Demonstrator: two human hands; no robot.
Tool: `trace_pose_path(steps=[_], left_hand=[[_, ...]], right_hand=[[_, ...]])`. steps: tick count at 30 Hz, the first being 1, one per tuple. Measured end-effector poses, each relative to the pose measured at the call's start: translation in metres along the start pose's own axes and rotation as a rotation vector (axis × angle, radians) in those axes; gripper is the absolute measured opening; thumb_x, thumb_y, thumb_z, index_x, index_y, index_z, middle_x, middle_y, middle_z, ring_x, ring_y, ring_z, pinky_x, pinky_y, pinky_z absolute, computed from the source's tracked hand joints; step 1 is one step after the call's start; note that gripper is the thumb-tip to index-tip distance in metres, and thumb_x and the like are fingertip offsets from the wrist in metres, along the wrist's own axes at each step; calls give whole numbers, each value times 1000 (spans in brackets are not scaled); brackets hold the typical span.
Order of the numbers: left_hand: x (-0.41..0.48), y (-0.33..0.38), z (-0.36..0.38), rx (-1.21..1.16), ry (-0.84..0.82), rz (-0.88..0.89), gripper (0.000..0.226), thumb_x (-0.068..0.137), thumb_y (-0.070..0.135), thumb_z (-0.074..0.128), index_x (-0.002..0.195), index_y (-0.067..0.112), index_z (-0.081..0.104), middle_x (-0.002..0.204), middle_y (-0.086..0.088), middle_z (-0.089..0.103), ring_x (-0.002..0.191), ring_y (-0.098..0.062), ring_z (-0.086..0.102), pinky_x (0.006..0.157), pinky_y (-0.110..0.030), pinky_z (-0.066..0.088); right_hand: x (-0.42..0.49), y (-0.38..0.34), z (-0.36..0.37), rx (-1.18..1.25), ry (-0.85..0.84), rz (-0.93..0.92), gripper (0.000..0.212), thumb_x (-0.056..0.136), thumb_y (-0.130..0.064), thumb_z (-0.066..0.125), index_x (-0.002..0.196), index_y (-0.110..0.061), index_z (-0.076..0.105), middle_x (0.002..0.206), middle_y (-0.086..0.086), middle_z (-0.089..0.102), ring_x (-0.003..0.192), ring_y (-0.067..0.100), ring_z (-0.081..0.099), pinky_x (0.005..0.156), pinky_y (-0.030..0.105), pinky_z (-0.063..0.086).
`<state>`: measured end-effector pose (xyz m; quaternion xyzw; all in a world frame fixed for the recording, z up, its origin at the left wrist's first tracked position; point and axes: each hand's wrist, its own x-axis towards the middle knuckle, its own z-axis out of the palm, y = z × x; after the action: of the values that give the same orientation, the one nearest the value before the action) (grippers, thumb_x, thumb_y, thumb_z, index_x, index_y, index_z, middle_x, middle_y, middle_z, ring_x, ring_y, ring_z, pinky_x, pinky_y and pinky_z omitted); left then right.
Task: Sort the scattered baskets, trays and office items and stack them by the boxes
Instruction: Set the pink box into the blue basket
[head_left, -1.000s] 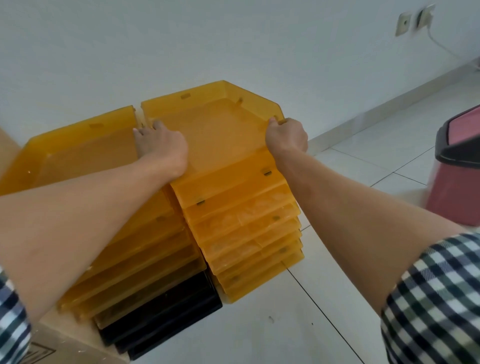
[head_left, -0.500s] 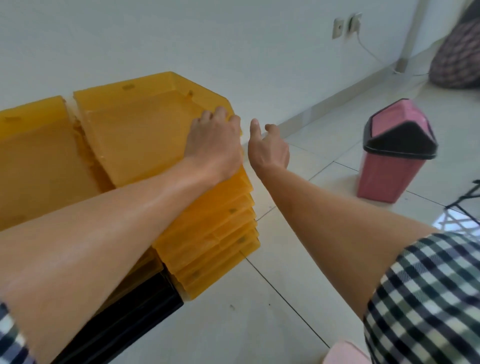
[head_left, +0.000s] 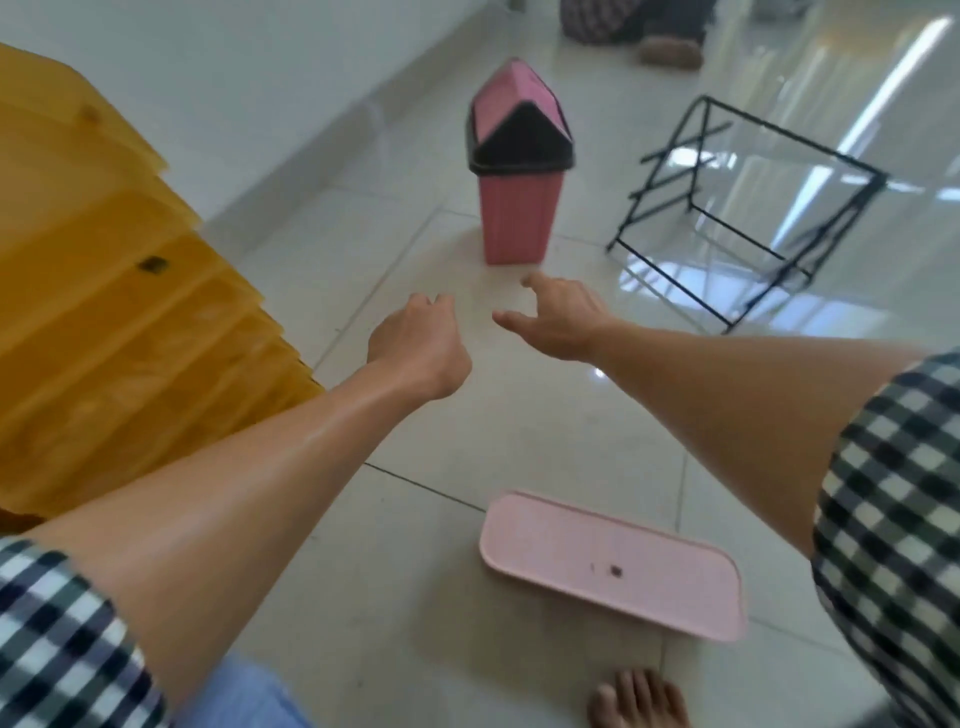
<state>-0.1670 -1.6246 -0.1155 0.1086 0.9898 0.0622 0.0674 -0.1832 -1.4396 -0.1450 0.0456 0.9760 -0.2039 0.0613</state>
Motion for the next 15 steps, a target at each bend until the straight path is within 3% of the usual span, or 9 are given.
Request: trace_pose_path(steps=[6,11,15], left_hand=[[-24,24,74,13,-346,54,52,97,34,51,144,12,43,145,-13,50,129,-34,50,96,-38,44],[-47,31,110,-84,-925,0,53,102,44,49,136,3,48,146,-19,49,105,-33,68,92,-41,55],[-50,39,108,-95,-972,11,55,102,45,51,139,4,44,146,-18,48,107,-33,69,98,-47,53]], right_hand=[[-73,69,26,-167,-381,129,99,78,-82,59,153,-23,34,148,8,51,136,31,47,109,41,39],[-135,103,42,-291,-641,182,122,61,-84,72,158,-30,21,154,5,45,138,32,44,114,51,38],[-172,113,56,-342,-684,196,138,54,-81,79,159,-37,1,156,6,36,137,33,43,111,53,40]])
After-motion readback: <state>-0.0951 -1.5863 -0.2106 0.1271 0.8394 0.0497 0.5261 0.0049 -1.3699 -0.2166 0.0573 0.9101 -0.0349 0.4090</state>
